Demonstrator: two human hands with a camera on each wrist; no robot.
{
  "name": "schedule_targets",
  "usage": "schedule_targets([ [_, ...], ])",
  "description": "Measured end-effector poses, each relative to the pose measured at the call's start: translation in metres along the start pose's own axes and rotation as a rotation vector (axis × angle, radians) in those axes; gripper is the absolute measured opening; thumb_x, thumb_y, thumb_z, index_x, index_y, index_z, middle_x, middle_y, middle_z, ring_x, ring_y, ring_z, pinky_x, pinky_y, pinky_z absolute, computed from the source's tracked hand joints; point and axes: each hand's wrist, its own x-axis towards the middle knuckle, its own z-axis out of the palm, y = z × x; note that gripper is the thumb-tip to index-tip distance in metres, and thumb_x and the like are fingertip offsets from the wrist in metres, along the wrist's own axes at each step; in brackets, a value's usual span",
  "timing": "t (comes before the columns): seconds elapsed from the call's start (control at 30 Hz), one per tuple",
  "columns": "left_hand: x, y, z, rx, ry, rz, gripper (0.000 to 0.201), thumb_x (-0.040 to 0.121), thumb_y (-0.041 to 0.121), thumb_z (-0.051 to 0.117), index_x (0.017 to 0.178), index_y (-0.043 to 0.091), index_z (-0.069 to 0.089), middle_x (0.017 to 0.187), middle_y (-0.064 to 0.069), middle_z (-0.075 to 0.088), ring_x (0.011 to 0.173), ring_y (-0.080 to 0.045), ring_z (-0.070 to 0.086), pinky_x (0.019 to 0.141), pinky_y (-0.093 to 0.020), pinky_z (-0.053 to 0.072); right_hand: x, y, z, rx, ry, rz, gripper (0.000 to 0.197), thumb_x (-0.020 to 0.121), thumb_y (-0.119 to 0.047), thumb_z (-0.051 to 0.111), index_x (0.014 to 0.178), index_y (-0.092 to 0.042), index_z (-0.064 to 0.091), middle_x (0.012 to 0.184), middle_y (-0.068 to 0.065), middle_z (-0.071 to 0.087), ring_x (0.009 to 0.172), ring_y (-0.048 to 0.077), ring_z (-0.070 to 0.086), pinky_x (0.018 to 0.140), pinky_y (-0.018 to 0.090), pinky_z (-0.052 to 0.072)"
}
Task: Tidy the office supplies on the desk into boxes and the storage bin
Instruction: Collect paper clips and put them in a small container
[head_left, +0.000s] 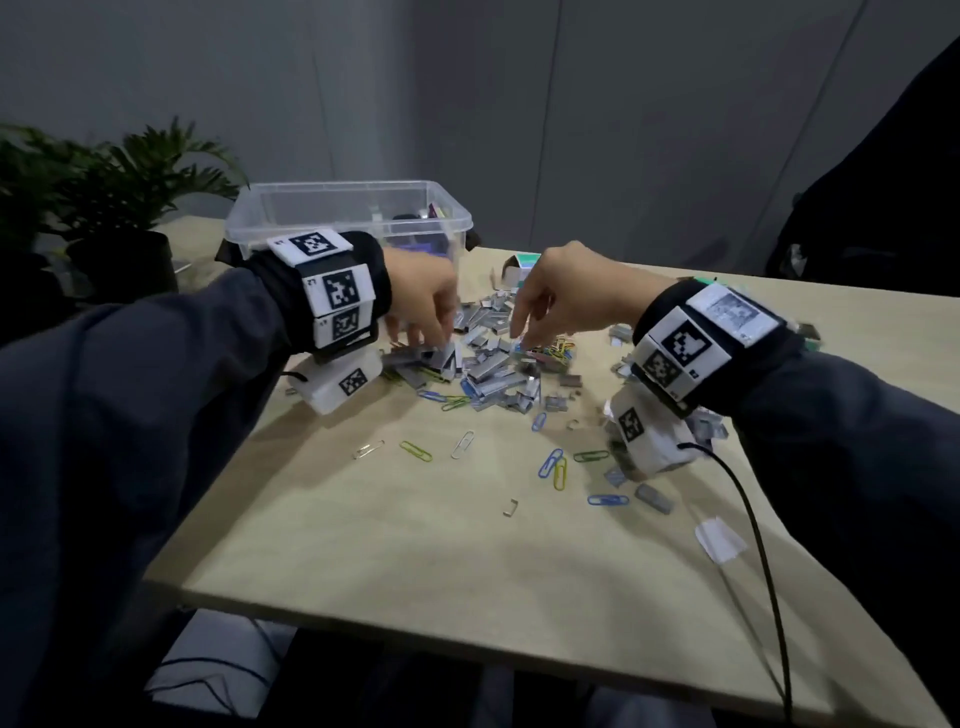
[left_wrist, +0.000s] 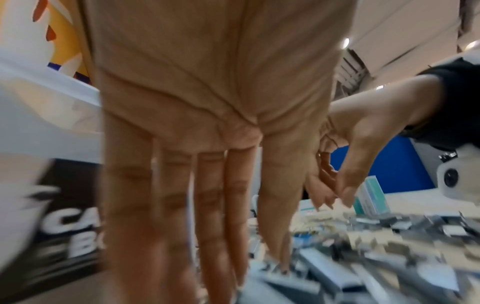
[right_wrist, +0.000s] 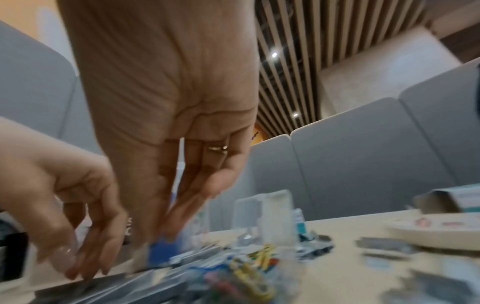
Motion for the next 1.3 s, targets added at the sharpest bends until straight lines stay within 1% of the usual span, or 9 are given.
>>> schedule_targets([
  [0.2,-0.026,-0.034,0.004,0.111,-0.056,-0.146,0.014,0.075,0.009,0.08,0.089,0.009,0.075,0.087,-0.012,0.072,0.062,-0.013,0.06,0.044,-0.019,0.046,0.007,-0.051,0.015,-0.01,-0.197,-0.179,0.031,0.067,-0.026,0.089,0.096,-0.022,0.079,0.08,-0.009,0.074,0.073,0.007,0.067,0.071,0.022,0.052],
  [0.37,-0.044,-0.053,0.001,0.133,-0.078,-0.265,0.029,0.073,0.007,0.082,0.097,0.001,0.068,0.094,-0.021,0.068,0.062,-0.018,0.057,0.045,-0.022,0.049,0.024,-0.068,0.03,-0.154,-0.298,-0.134,0.034,0.065,-0.025,0.09,0.095,-0.013,0.077,0.086,-0.002,0.076,0.081,0.018,0.072,0.079,0.033,0.059],
  [0.57,-0.044,-0.055,0.014,-0.034,-0.024,-0.287,0.042,0.086,0.043,0.068,0.084,0.002,0.067,0.078,-0.008,0.073,0.069,-0.022,0.071,0.059,-0.031,0.059,0.034,-0.071,0.037,-0.103,-0.361,-0.103,0.009,0.076,-0.017,0.082,0.074,-0.017,0.073,0.075,0.0,0.073,0.048,0.001,0.058,0.052,0.018,0.049],
  [0.73,-0.031,-0.036,0.021,0.009,0.005,-0.276,0.032,0.083,0.033,0.074,0.069,0.006,0.067,0.053,0.0,0.065,0.056,-0.019,0.065,0.052,-0.022,0.055,0.035,-0.075,0.042,-0.145,-0.3,-0.122,0.012,0.073,-0.021,0.084,0.077,-0.016,0.073,0.072,-0.002,0.07,0.061,0.011,0.06,0.056,0.019,0.048],
  [0.83,-0.027,-0.03,0.019,0.087,0.062,-0.216,0.025,0.076,0.028,0.079,0.085,0.008,0.07,0.059,0.0,0.062,0.055,-0.014,0.058,0.035,-0.011,0.04,0.038,-0.071,0.042,-0.166,-0.277,-0.088,0.016,0.074,-0.016,0.081,0.086,-0.009,0.073,0.076,0.003,0.069,0.062,0.017,0.062,0.054,0.021,0.048],
  [0.9,-0.025,-0.029,0.018,0.109,0.049,-0.152,0.029,0.072,0.023,0.083,0.094,0.013,0.066,0.082,-0.004,0.063,0.062,-0.012,0.056,0.04,-0.013,0.044,0.041,-0.067,0.042,-0.166,-0.234,-0.063,0.02,0.076,-0.012,0.077,0.095,-0.008,0.073,0.082,0.007,0.071,0.071,0.024,0.068,0.061,0.027,0.054],
  [1.0,-0.024,-0.032,0.019,0.107,0.008,-0.037,0.023,0.07,0.019,0.083,0.082,0.024,0.064,0.097,-0.005,0.067,0.072,-0.015,0.062,0.051,-0.022,0.049,0.044,-0.061,0.041,-0.188,-0.216,-0.021,0.026,0.078,-0.01,0.074,0.104,-0.012,0.072,0.089,0.007,0.071,0.074,0.025,0.071,0.064,0.029,0.057],
  [1.13,-0.024,-0.036,0.022,0.091,0.003,0.046,0.018,0.07,0.018,0.084,0.073,0.026,0.068,0.077,0.004,0.069,0.071,-0.012,0.063,0.062,-0.027,0.053,0.044,-0.055,0.041,-0.217,-0.198,0.041,0.025,0.078,-0.01,0.074,0.103,-0.01,0.073,0.093,0.007,0.072,0.06,0.015,0.063,0.049,0.022,0.049],
  [1.3,-0.034,-0.04,0.017,0.055,-0.042,0.062,0.013,0.069,0.019,0.085,0.072,0.022,0.073,0.066,0.012,0.066,0.064,-0.005,0.059,0.061,-0.023,0.052,0.045,-0.057,0.038,-0.163,-0.154,-0.011,0.016,0.078,-0.018,0.077,0.092,-0.024,0.075,0.072,-0.008,0.066,0.073,0.015,0.066,0.065,0.028,0.052],
])
